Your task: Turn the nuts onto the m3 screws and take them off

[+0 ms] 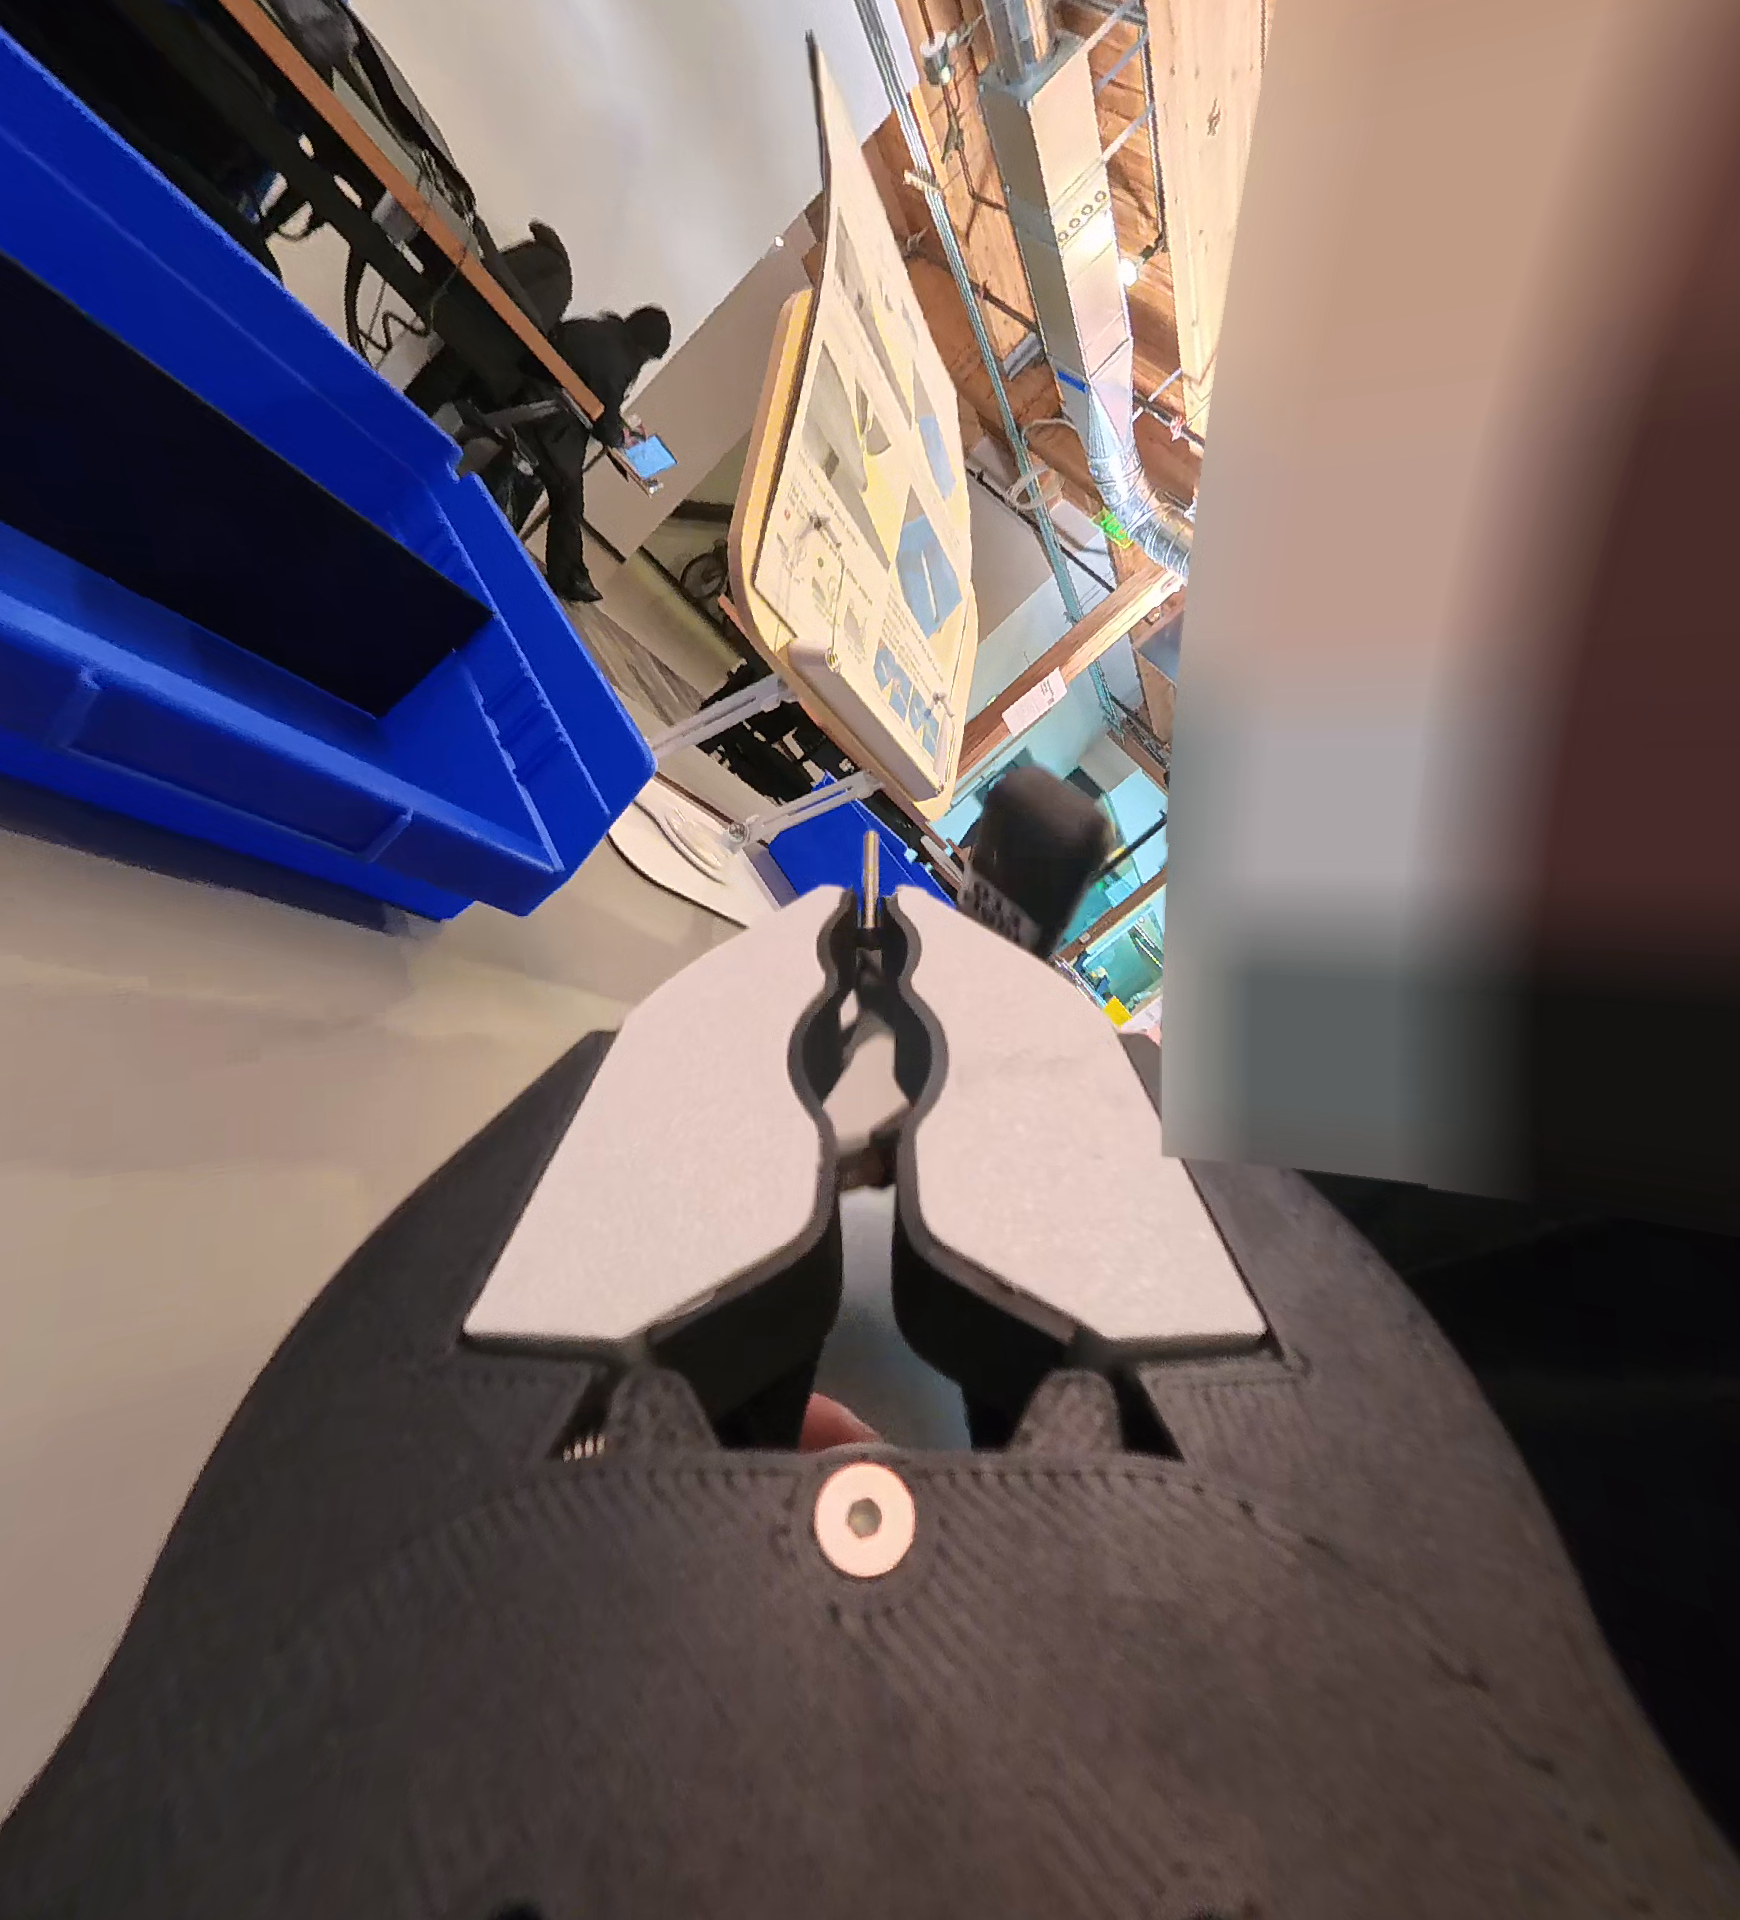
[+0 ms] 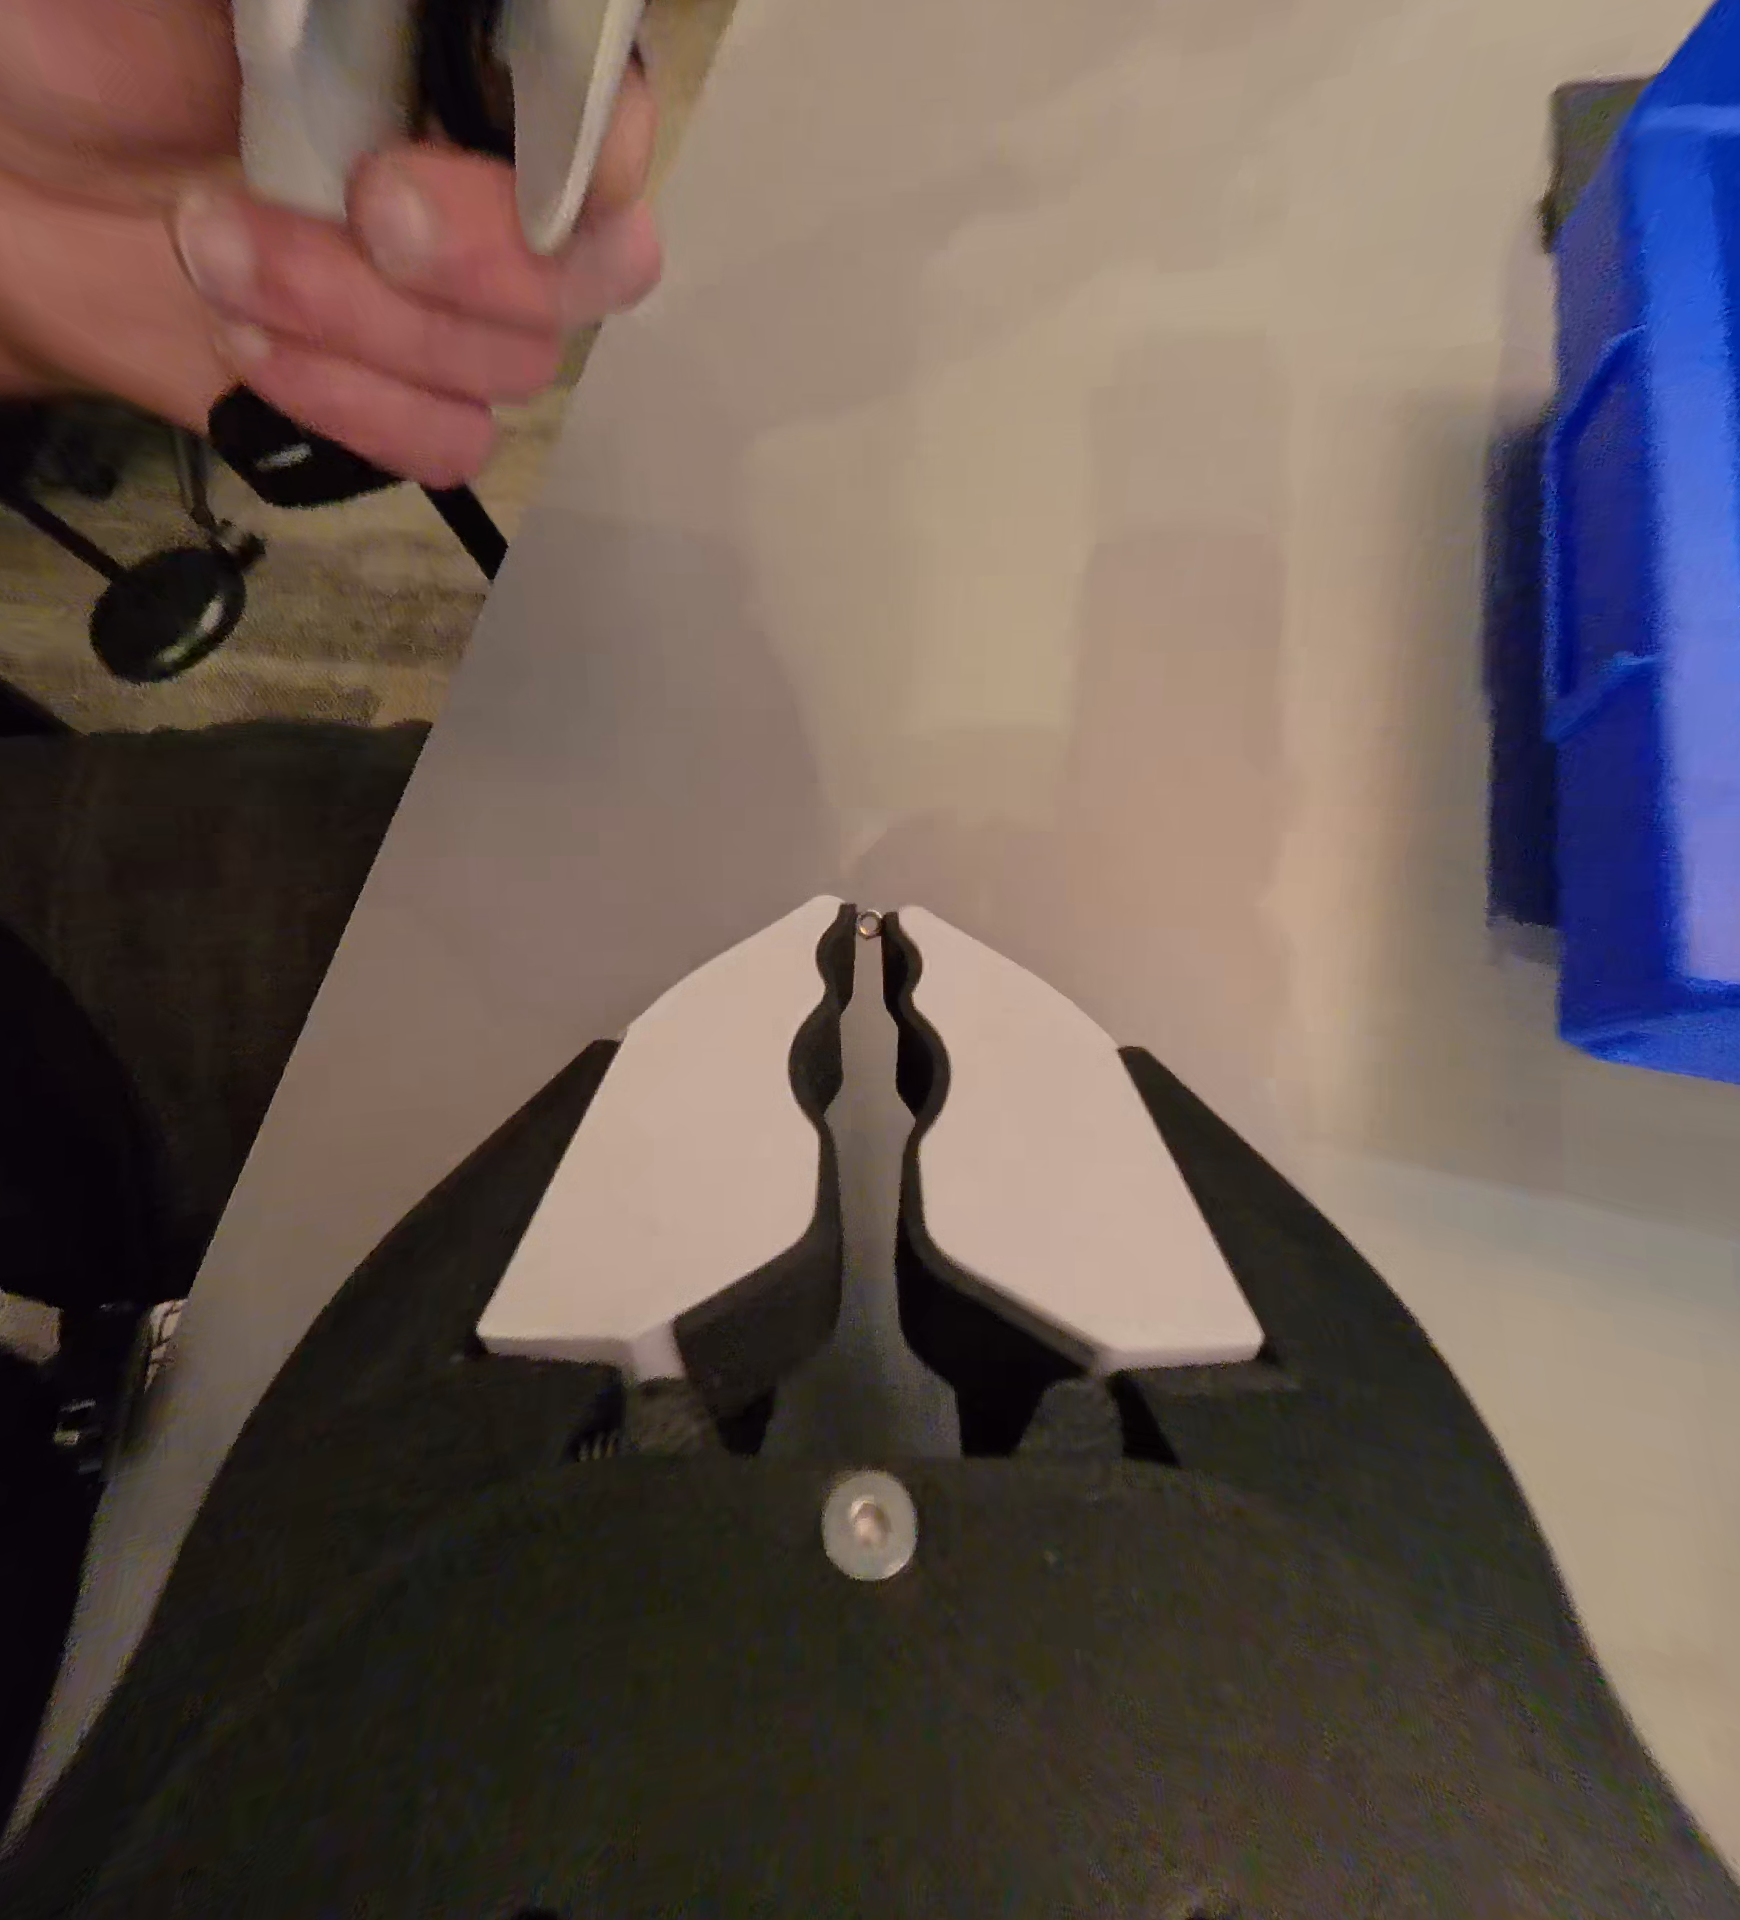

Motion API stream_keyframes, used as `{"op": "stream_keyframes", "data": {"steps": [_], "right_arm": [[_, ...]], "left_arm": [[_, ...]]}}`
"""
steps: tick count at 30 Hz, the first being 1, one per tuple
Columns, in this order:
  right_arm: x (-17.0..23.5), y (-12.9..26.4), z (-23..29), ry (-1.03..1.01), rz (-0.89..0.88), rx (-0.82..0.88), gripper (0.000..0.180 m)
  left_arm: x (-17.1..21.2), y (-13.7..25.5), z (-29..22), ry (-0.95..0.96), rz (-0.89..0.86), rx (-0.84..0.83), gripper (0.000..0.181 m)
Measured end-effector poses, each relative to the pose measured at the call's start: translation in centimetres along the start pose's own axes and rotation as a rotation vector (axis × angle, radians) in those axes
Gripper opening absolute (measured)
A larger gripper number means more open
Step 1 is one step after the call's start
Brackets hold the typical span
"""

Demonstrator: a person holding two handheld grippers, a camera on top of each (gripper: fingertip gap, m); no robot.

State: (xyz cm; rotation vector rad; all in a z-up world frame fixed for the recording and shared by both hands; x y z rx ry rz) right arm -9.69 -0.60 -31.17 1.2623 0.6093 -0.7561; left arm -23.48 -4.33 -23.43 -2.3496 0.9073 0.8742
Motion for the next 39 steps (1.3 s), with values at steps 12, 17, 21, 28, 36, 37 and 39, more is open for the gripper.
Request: {"op": "stream_keyframes", "data": {"steps": [12, 17, 21, 28, 36, 37, 39], "right_arm": [[-2.1, 3.7, -0.9, -0.025, -0.191, -0.030, 0.004], [-2.6, 4.9, -1.1, -0.025, -0.229, -0.033, 0.004], [-3.1, 5.8, -1.0, -0.026, -0.257, -0.041, 0.004], [-4.3, 7.6, -1.0, -0.029, -0.328, -0.072, 0.005], [-4.7, 8.4, -1.0, -0.046, -0.373, -0.121, 0.005], [-4.6, 8.4, -0.9, -0.050, -0.376, -0.128, 0.005], [-4.6, 8.4, -0.8, -0.045, -0.377, -0.132, 0.005]], "left_arm": [[2.9, -3.5, 0.4, 0.112, 0.096, 0.071, 0.003], [4.2, -4.6, 1.0, 0.179, 0.122, 0.088, 0.003], [5.2, -5.6, 1.1, 0.232, 0.140, 0.117, 0.003], [6.3, -7.1, 0.9, 0.332, 0.122, 0.189, 0.003], [6.6, -8.3, 0.2, 0.388, 0.099, 0.274, 0.003], [6.7, -8.4, 0.2, 0.387, 0.103, 0.277, 0.003], [6.8, -8.5, 0.0, 0.389, 0.106, 0.283, 0.003]]}}
Point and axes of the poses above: each gripper's, where its closed fingertips meet, y back along the fingers, x out of its underside, z = x × y across the jaws, the point moved 4 cm from there along y, back along the fingers, and after that the axes turned 5 degrees about -y, right-handed, at the moved point
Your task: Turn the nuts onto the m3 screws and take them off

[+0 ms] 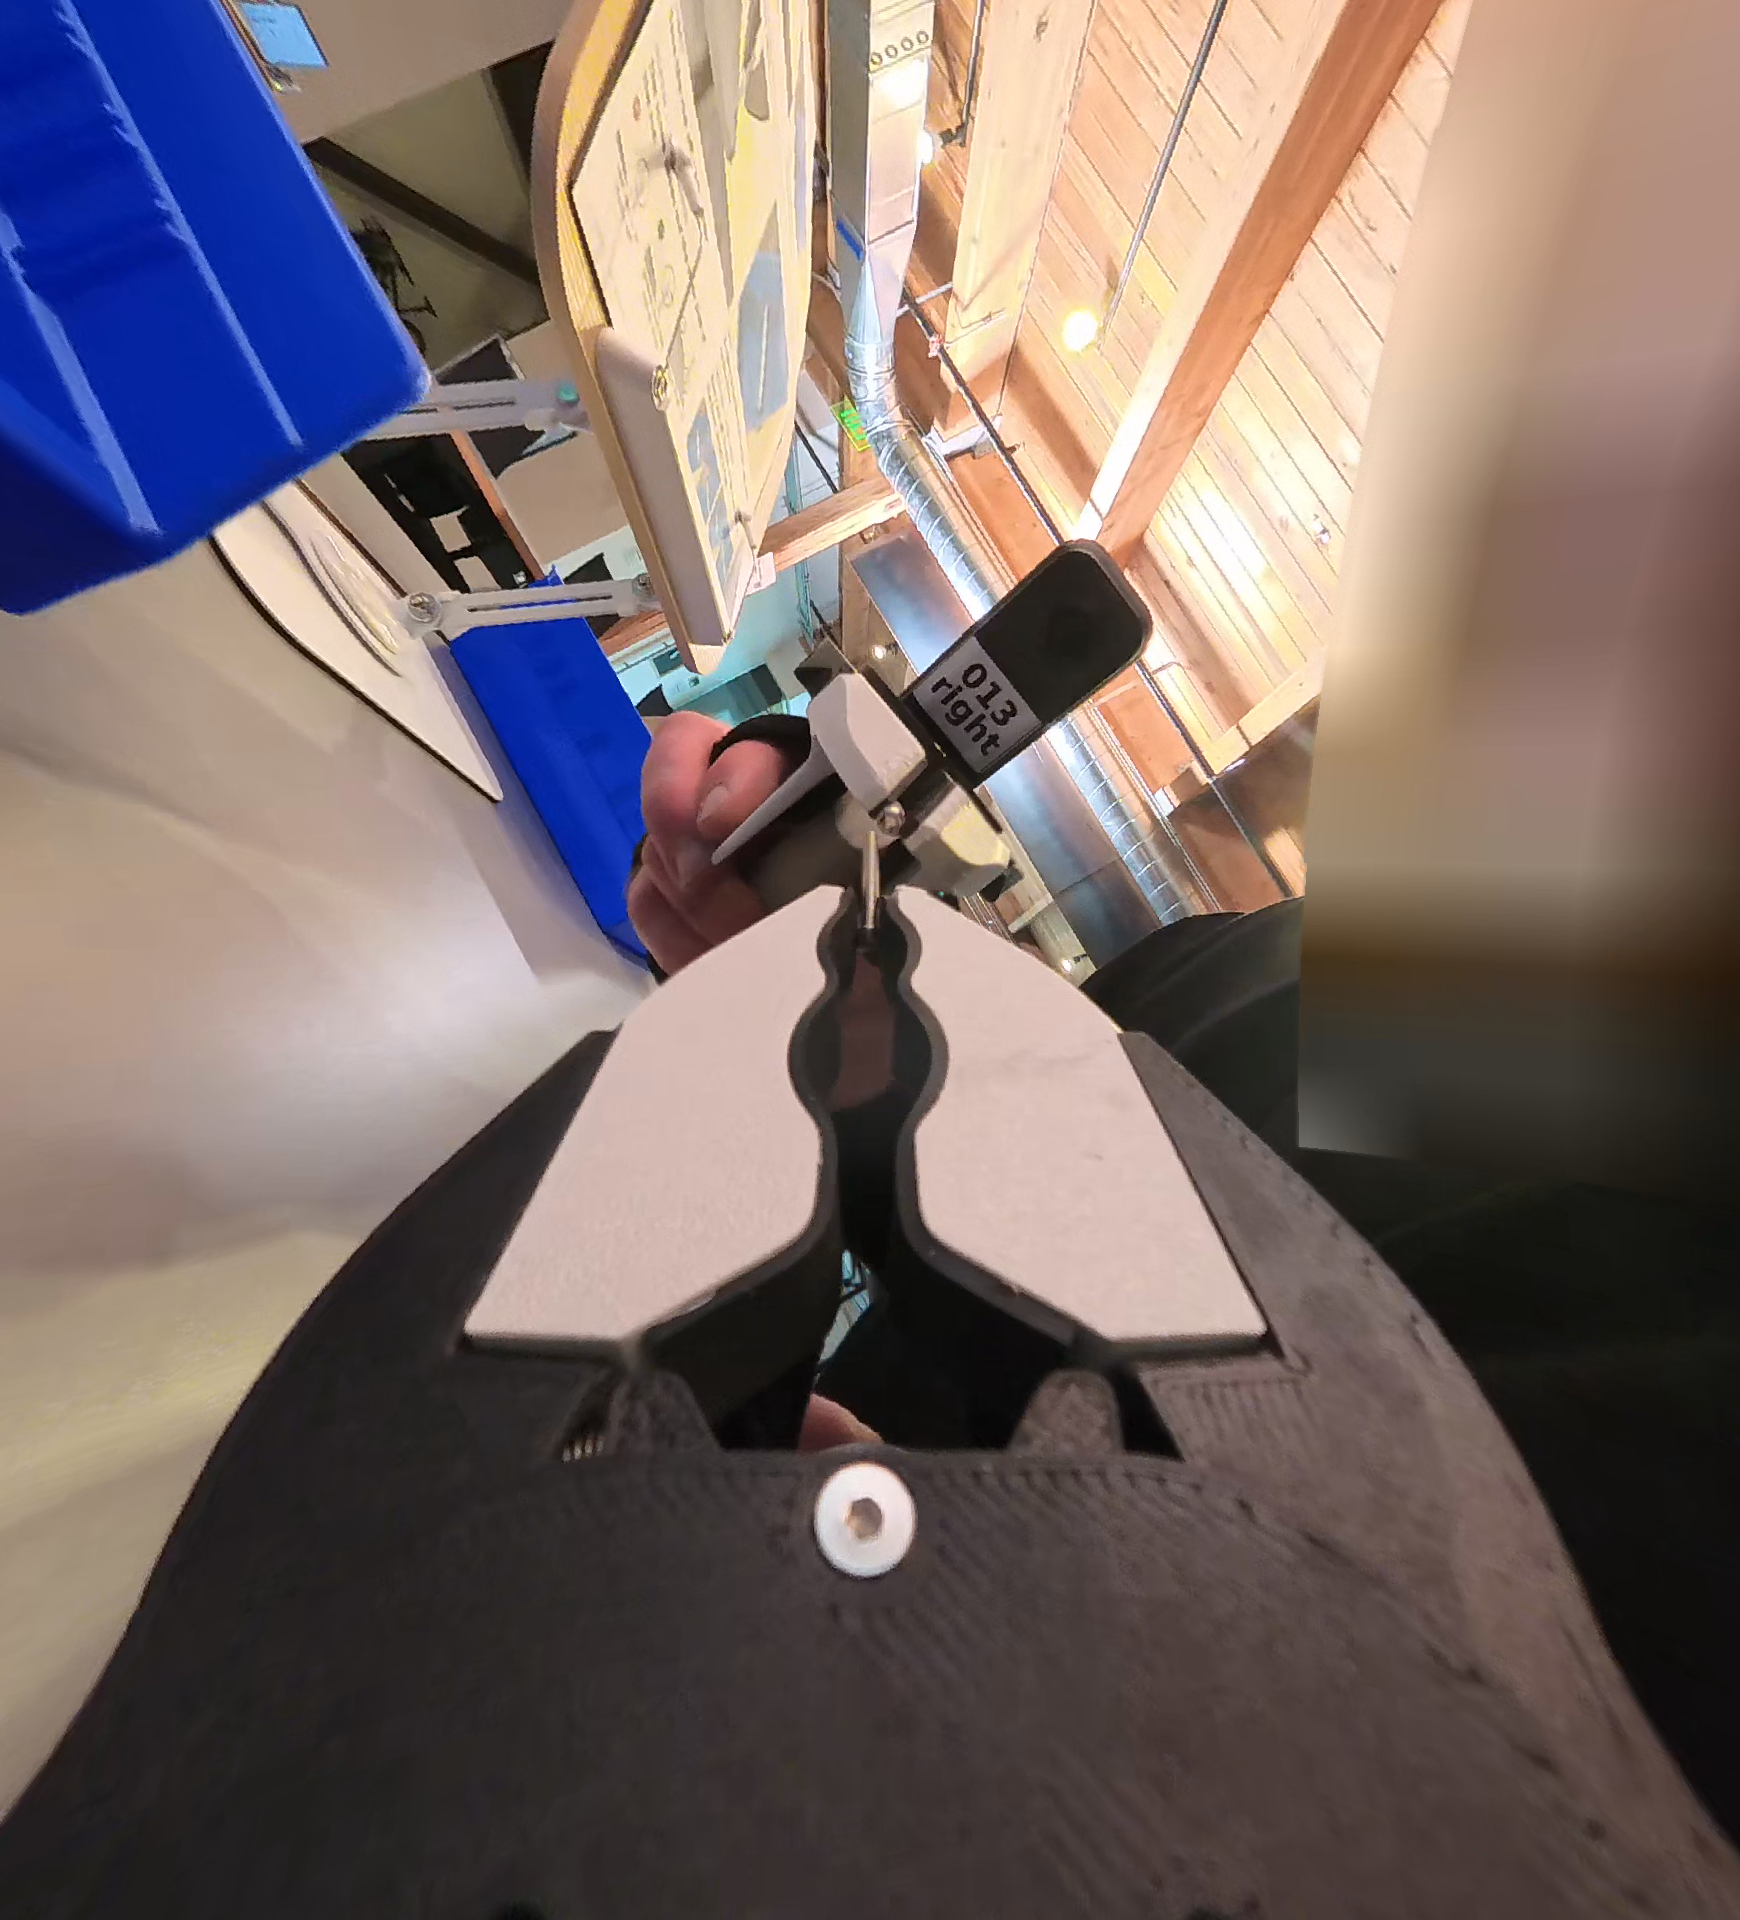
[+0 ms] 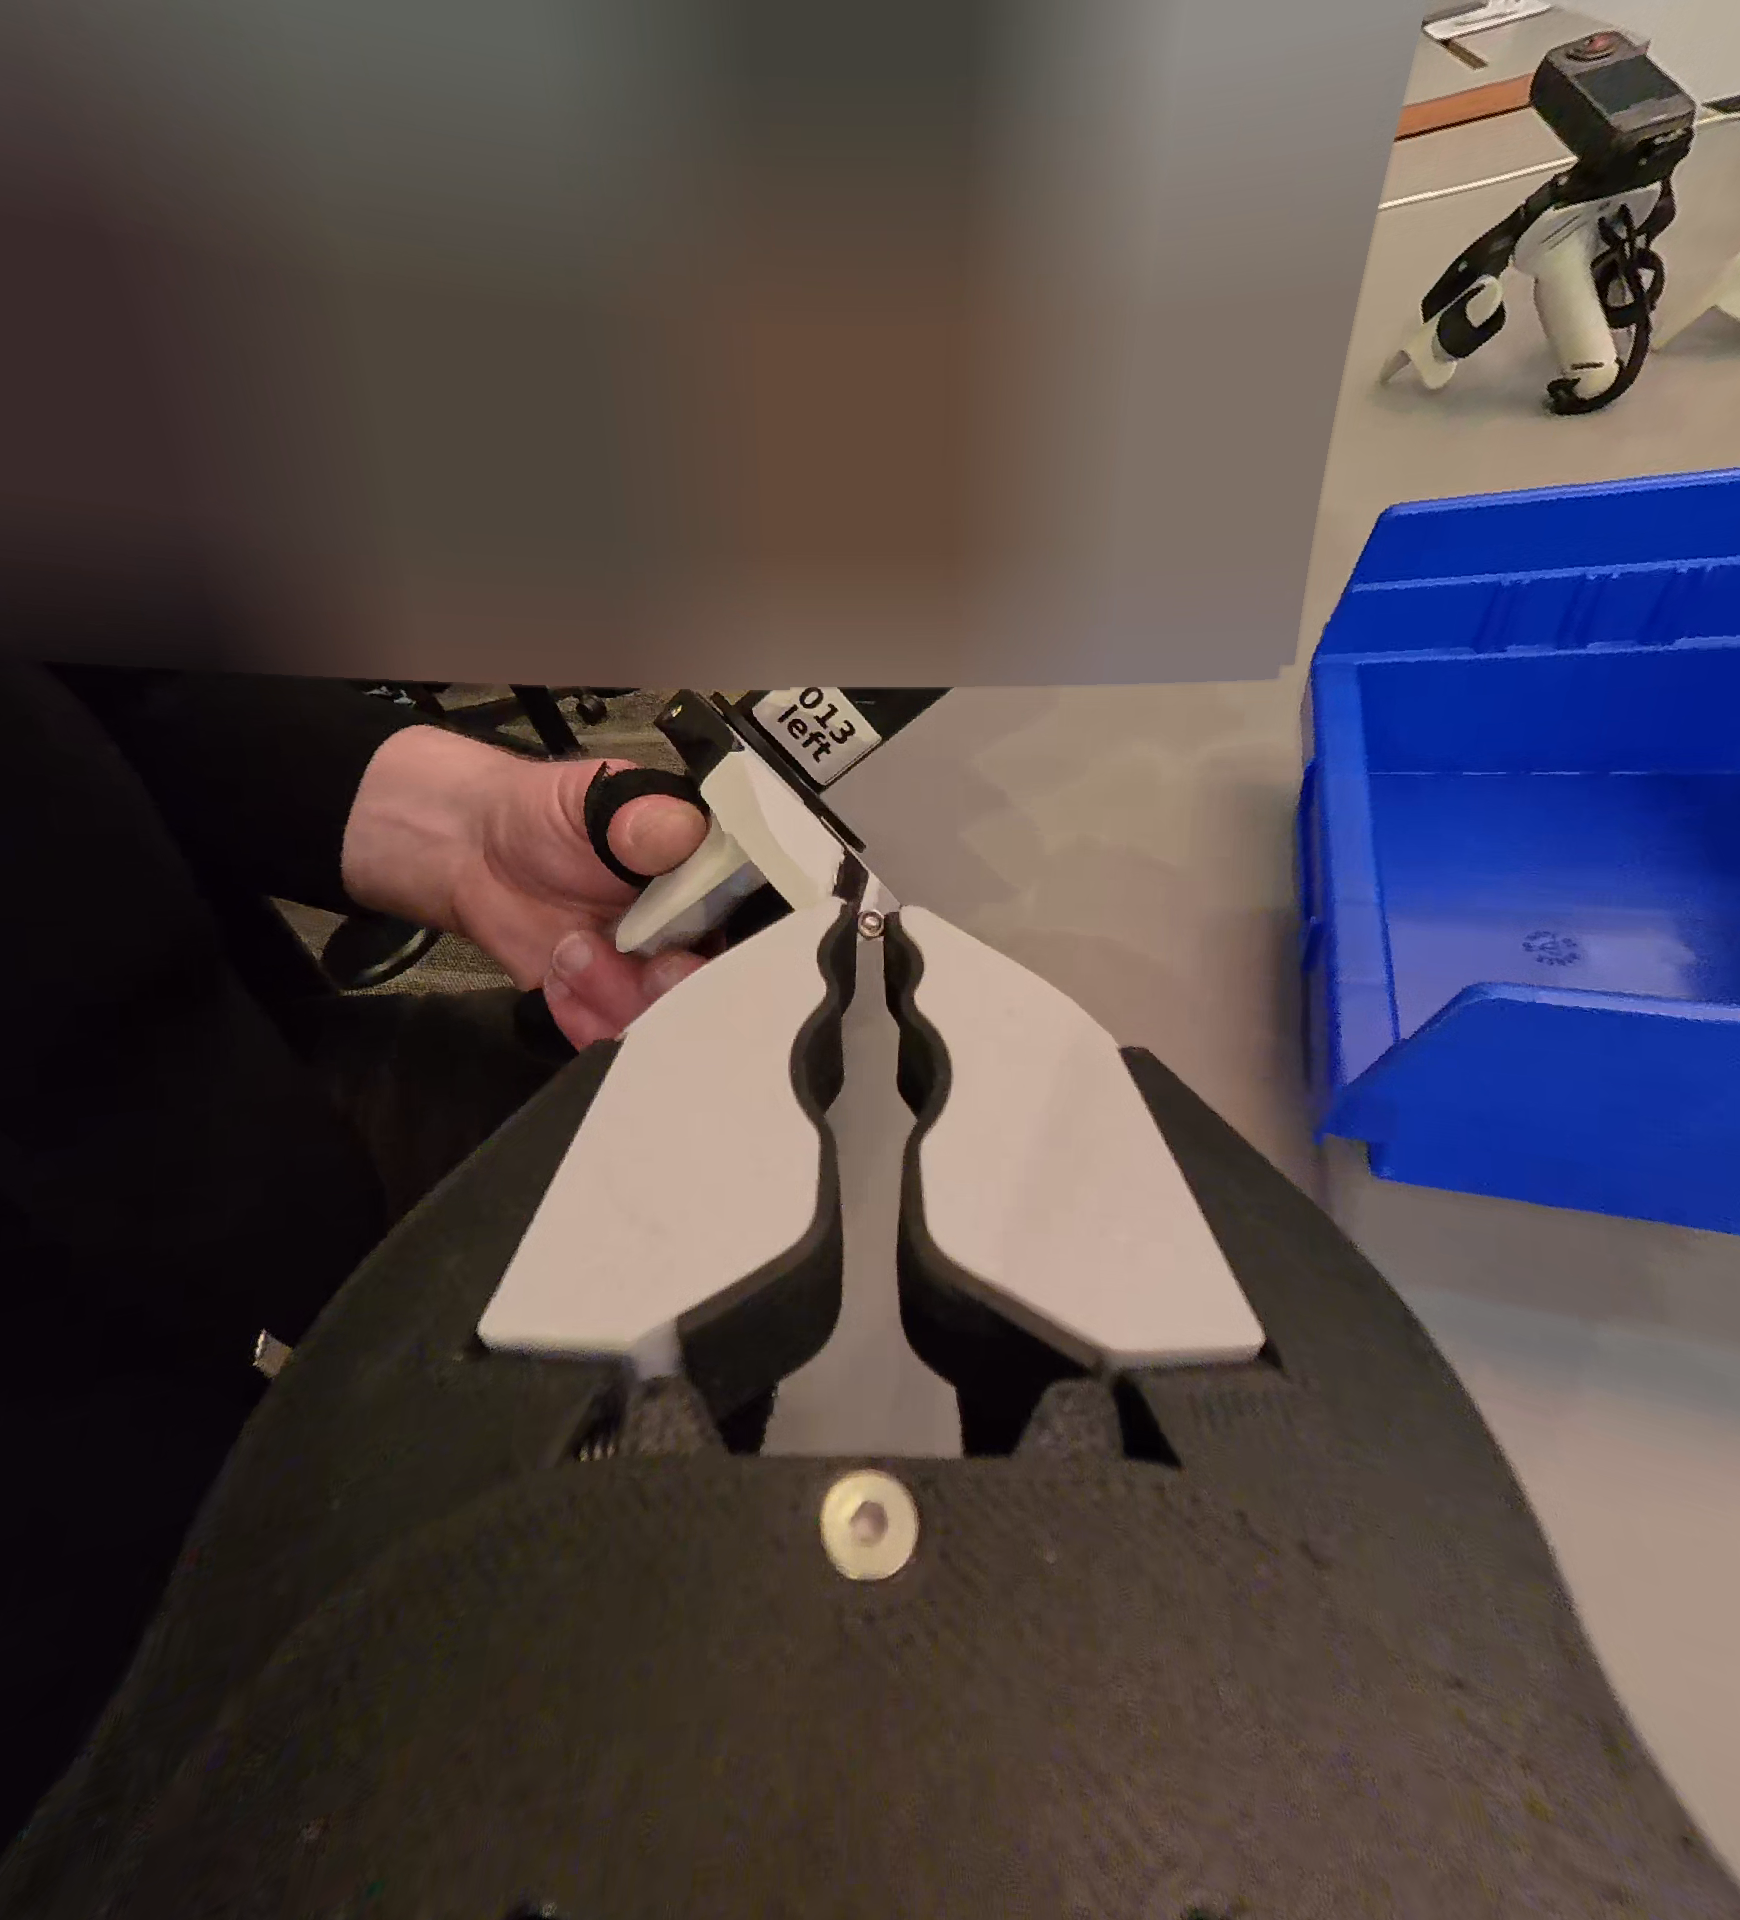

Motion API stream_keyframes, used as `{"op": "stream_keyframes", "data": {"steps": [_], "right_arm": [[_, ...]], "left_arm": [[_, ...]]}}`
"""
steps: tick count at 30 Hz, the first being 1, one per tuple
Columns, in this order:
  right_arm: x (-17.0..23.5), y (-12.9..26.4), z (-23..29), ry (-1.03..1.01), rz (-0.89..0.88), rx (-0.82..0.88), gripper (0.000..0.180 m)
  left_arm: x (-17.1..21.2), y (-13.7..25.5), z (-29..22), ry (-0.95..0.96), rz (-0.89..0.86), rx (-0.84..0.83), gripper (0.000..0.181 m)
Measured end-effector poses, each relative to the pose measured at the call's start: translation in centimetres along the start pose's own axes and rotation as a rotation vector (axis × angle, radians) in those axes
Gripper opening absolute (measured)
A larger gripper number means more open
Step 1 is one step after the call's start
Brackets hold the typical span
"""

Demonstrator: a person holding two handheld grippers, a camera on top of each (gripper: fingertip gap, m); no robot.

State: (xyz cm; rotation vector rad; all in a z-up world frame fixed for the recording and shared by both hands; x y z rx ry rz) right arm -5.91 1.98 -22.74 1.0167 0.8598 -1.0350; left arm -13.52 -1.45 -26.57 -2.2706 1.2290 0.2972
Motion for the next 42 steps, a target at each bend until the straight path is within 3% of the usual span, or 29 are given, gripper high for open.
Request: {"op": "stream_keyframes", "data": {"steps": [42], "right_arm": [[-0.9, 0.3, 1.1, -0.106, -0.188, -0.210, 0.005]], "left_arm": [[-0.3, -0.9, -2.1, -0.050, -0.007, 0.141, 0.003]]}}
Point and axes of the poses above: each gripper's, where its closed fingertips meet, y back along the fingers, x out of its underside, z = x × y across the jaws, the point moved 4 cm from there along y, back along the fingers, and after that the axes turned 5 degrees about -y, right-handed, at the moved point
